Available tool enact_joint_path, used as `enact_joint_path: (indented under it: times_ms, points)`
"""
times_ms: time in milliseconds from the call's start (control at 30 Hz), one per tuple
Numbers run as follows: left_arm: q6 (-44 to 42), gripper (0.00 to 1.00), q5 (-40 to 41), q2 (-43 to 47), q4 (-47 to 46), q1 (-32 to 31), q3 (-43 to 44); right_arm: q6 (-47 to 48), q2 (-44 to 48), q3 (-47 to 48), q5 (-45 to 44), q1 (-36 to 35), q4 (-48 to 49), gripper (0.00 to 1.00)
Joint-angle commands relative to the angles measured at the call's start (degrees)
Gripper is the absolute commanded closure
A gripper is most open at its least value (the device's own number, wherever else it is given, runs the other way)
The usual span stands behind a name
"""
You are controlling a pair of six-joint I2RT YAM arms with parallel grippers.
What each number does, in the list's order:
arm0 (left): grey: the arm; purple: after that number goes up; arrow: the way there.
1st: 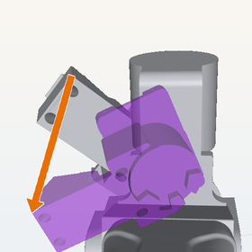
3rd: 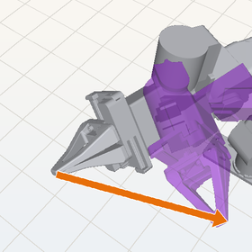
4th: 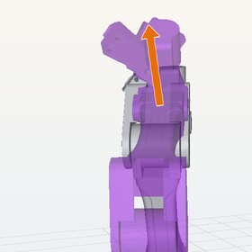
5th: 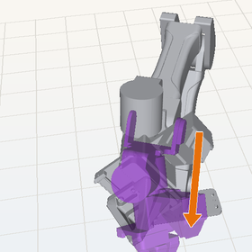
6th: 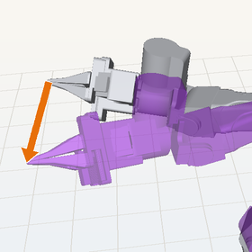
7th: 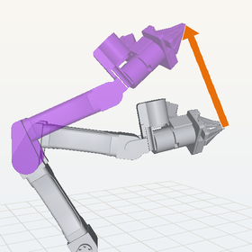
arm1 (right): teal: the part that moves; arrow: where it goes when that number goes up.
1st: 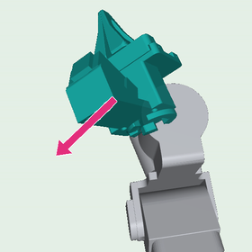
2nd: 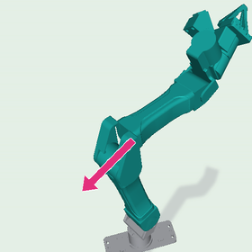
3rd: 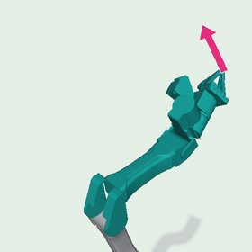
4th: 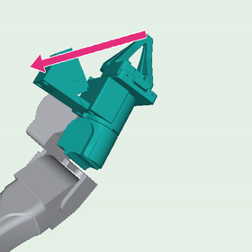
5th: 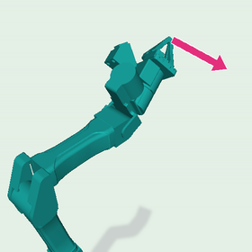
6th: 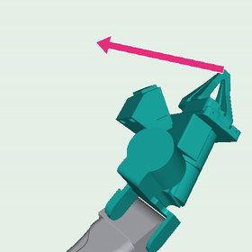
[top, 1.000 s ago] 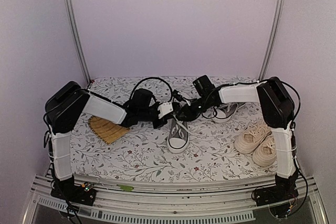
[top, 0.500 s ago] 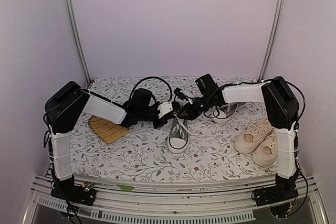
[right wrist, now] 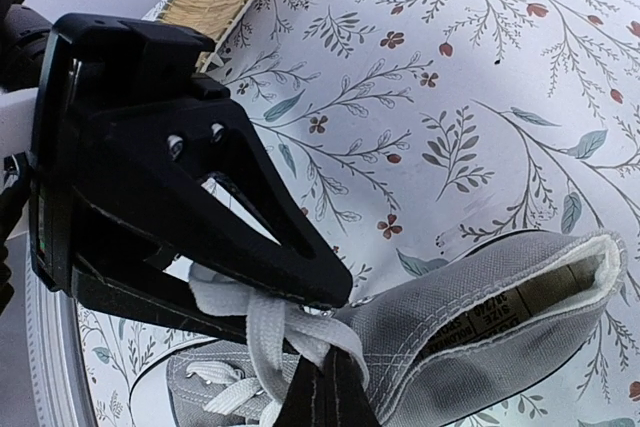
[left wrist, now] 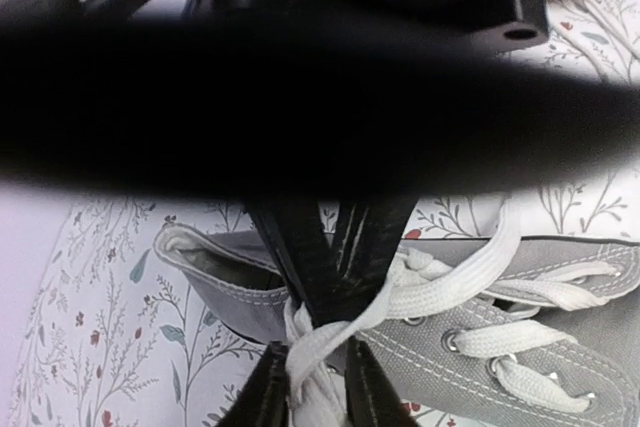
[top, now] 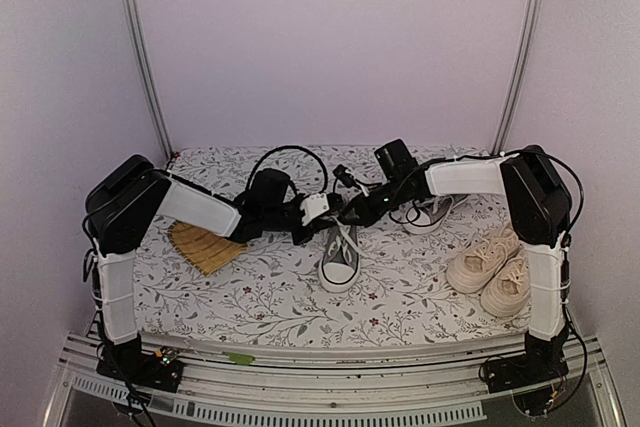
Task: Tie the shoes
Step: Cross the shoelace loop with the shoelace.
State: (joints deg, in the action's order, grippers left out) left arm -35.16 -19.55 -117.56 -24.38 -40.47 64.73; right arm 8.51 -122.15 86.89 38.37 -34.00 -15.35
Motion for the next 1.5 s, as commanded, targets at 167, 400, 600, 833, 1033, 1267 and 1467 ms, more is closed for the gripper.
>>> enact_joint_path:
  times_ms: [167, 400, 600, 833, 1033, 1267, 1467]
  points:
    - [-1.3, 0.61, -1.1, 8.0, 5.1, 1.0, -3.3, -0.5, 1.9, -0.3, 2.3, 0.7, 0.6, 0.99]
    - [-0.6, 0.63, -0.8, 9.5, 6.2, 1.8, -4.3, 0.0, 1.8, 0.5, 2.1, 0.7, -0.6, 0.98]
    - [-0.6, 0.62, -0.9, 9.3, 7.9, 2.1, -4.3, 0.2, 1.7, 0.9, 1.7, 0.7, -1.1, 0.97]
    - [-0.4, 0.75, 0.5, 8.3, 8.3, 2.2, -3.7, 0.3, 1.6, 1.2, 1.3, 0.7, -1.4, 0.96]
    - [-0.4, 0.97, 1.2, 8.0, 8.5, 2.5, -3.9, 0.2, 1.1, 2.3, -0.1, 0.7, -2.4, 0.99]
    - [-0.2, 1.00, 3.1, 7.4, 9.2, 2.5, -4.2, -0.2, 2.0, 2.7, -1.1, 1.2, -3.5, 0.99]
    - [0.6, 1.00, 2.7, 6.8, 9.2, 2.5, -3.6, -0.5, 2.9, 1.5, -2.2, 1.7, -3.9, 0.98]
